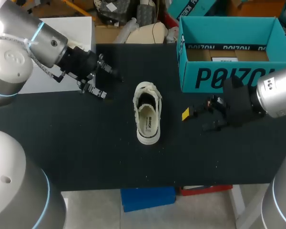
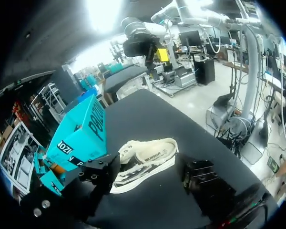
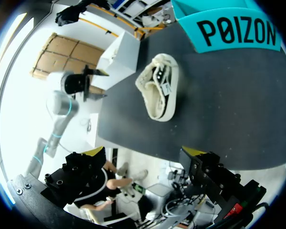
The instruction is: Take the shoe out of the shoebox, open the shoe tongue, remove and reinsert the insole, then place the shoe into the shoebox
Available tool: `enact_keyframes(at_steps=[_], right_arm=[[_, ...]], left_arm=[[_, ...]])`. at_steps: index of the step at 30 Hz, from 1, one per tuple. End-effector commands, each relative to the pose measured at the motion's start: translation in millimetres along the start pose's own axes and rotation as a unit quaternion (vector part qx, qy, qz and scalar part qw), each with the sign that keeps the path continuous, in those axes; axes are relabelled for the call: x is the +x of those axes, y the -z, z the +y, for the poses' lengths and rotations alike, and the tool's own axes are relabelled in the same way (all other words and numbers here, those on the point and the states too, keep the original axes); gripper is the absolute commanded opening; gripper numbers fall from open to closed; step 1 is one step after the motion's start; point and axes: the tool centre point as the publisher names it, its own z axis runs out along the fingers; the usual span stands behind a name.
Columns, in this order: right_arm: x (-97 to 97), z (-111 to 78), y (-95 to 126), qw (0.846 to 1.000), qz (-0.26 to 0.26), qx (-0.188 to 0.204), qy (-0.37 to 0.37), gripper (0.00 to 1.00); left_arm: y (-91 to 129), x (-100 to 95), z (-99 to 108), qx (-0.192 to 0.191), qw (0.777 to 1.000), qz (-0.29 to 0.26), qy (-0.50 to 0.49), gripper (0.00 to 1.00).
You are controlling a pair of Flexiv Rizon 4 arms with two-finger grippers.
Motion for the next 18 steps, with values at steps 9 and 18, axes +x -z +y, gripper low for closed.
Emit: enact_keyframes(at_steps=[9,18], right_arm=[[0.5,0.2,0,1.000,-0.001,0.001,0.000,1.00],[0.5,0.2,0,1.000,-0.001,0.001,0.000,1.00]], left_arm=[[22,13.8,0,0.011,0.991,-0.053,0.122,1.00],[44,37.6,6,-0.007,0.986,-0.013,0.166,1.00]])
